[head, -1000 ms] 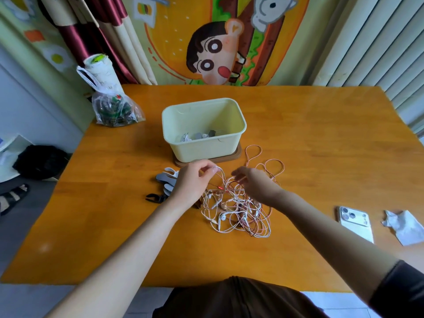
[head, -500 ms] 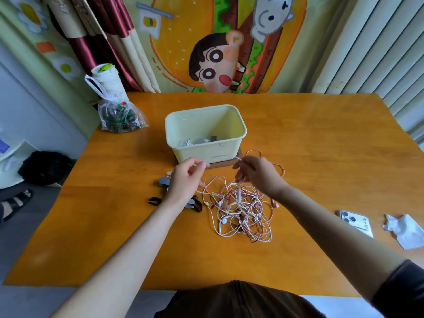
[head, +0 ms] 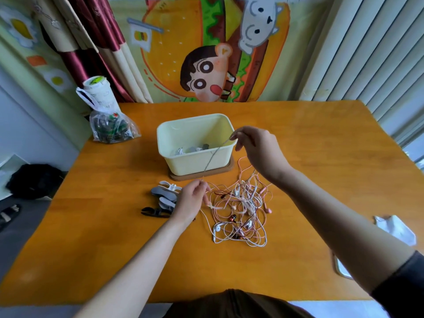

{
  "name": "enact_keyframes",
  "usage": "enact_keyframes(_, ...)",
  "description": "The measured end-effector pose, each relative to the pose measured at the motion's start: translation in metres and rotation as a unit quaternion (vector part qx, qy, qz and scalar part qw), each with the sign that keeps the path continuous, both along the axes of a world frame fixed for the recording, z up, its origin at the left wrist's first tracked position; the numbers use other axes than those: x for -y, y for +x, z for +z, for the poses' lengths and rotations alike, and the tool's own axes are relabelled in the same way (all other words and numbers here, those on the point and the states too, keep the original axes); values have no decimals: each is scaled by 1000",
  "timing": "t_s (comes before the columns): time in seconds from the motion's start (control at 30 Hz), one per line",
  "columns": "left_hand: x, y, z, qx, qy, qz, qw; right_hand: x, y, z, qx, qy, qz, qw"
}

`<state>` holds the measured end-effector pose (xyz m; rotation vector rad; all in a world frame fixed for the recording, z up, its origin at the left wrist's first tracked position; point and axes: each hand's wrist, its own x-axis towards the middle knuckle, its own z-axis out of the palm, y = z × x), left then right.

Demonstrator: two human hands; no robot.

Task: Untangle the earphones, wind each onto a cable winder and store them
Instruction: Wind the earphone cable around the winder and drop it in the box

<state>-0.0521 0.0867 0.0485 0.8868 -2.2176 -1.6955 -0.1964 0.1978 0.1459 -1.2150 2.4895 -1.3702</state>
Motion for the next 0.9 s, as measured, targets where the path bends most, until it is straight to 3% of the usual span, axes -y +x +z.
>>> enact_keyframes(0.07, 3, 0, 10, -45, 14, 46, 998, -5, -3, -8, -7, 28, -17, 999)
enact_keyframes(0.17, 11, -1, 31, -112, -9, 111, 988, -14, -11, -32, -5, 144, -28, 989)
enact_keyframes(0.27, 16, -2, 51, -151, -78, 90, 981, -24, -12, -52, 43, 220, -31, 974)
enact_keyframes(0.37, 19, -2, 54, -112, -147, 42, 982, -25, -5, -54, 57, 221, -22, 973)
enact_keyframes(0.57, 4, 2, 39, -41, -101, -24, 994, -9, 24, -40, -2, 210, 3, 978)
enact_keyframes(0.7, 1, -3, 33, 1, -148, -87, 985, -3, 55, -32, -36, 167, 58, 984)
enact_keyframes(0.8, 3, -4, 31, 15, -179, -98, 979, 3, 60, -41, -22, 205, 102, 973)
enact_keyframes(0.9, 5, -2, 31, -16, -133, -111, 985, -1, 53, -50, 31, 233, 113, 965)
